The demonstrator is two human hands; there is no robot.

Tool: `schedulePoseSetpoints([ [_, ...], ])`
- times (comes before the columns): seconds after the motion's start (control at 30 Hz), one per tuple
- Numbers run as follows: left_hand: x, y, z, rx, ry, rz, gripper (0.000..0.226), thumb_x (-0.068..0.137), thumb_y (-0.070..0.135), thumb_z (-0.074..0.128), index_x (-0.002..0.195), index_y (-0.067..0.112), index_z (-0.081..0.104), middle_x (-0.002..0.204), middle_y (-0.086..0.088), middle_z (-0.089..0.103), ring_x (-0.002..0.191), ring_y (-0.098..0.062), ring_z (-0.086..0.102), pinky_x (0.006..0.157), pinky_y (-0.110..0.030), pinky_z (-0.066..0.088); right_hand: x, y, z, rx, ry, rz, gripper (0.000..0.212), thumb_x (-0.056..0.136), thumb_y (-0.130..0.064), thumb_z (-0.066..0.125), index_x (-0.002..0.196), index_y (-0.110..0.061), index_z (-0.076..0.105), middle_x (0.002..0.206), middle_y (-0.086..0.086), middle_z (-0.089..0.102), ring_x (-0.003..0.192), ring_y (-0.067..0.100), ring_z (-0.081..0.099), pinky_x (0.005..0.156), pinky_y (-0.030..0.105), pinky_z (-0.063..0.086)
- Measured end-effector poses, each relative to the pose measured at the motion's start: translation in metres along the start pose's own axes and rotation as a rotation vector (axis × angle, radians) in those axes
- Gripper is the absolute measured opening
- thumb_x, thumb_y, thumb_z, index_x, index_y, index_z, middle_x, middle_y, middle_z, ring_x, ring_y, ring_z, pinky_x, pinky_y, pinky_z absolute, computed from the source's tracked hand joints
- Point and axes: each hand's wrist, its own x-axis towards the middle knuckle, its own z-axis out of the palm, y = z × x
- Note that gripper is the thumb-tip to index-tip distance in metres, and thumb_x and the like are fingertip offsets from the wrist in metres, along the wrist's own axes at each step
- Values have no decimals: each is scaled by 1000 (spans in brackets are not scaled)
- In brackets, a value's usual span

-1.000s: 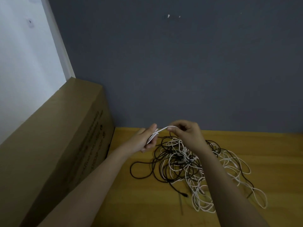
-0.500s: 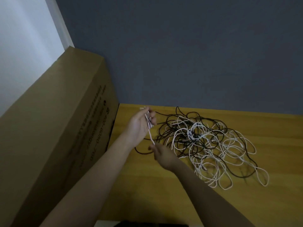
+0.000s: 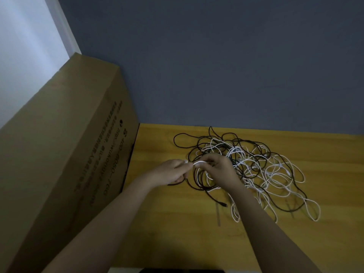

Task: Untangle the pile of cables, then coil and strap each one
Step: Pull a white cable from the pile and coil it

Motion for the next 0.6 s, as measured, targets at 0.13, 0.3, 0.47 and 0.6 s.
schedulePoseSetpoints([
  [0.13, -4, 15, -11, -335, -139, 89, 39, 100, 37, 39, 66, 16, 44, 47, 8, 33, 38, -9, 24, 40, -21, 21, 6, -1, 2, 134, 4, 8, 15, 82, -40, 60, 80, -27, 69, 77, -9, 65, 74, 5, 58, 67, 27, 45],
  [0.3, -8, 28, -19, -833, -257, 197, 41, 93, 36, 37, 56, 22, 47, 45, 10, 30, 32, -1, 21, 33, -14, 21, 11, -4, 17, 185, -93, 47, 31, 98, -35, 43, 113, -19, 64, 101, -5, 68, 96, 8, 62, 82, 23, 47],
  [0.47, -4, 46, -26, -1181, -98, 380, 23, 93, 31, 41, 80, 13, 50, 58, 6, 45, 45, -6, 41, 46, -17, 39, 2, 21, 16, -273, -150, 32, 32, 104, -24, 36, 124, -4, 50, 97, 16, 58, 87, 32, 53, 78, 43, 44],
  [0.6, 27, 59, -20, -847, 296, 414, 20, 101, 18, 37, 85, 10, 46, 66, 4, 57, 60, -9, 54, 64, -19, 46, 3, 9, 22, -617, -249, -145, 30, 103, -24, 34, 124, -8, 48, 95, 16, 61, 86, 34, 54, 69, 36, 37],
])
